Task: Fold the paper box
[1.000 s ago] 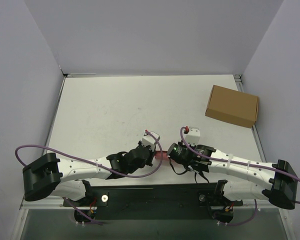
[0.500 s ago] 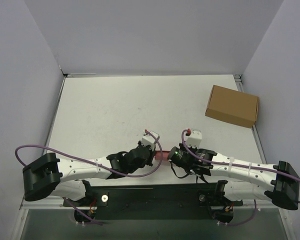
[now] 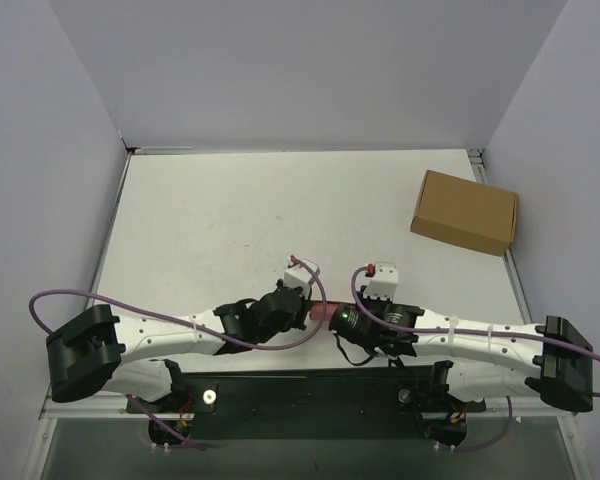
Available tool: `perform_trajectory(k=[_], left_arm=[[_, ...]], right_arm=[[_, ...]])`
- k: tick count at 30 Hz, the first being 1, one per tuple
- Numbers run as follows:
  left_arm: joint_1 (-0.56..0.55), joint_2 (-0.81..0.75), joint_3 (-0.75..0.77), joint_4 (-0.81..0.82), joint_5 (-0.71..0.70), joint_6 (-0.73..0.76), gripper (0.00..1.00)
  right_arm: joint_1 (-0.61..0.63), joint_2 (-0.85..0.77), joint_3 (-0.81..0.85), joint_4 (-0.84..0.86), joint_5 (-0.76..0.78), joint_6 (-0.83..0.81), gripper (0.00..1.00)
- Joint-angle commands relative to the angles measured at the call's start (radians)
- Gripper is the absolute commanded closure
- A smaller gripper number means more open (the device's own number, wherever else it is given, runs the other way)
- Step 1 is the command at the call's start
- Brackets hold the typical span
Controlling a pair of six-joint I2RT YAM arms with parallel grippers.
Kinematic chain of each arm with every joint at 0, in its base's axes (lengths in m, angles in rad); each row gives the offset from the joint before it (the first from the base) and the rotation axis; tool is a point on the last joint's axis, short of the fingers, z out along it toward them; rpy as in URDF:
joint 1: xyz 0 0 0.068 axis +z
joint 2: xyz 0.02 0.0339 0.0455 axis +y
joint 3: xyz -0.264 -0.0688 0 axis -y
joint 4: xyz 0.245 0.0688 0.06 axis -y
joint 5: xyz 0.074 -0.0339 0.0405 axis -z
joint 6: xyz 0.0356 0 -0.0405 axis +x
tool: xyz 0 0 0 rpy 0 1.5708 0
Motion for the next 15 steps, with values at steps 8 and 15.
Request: perform_trajectory(k=[8,15], left_arm=[[0.034,0.085,-0.025,-0.184,0.072,0.054,1.0],[0.034,0.106,-0.002,-0.22,0.047,0.096,1.0]], right_arm=[[0.047,0.103,-0.07,-0.118,-0.082,0.081,1.0],[0.059,0.021,0.002,-0.162,-0.094,0.031,0.66]])
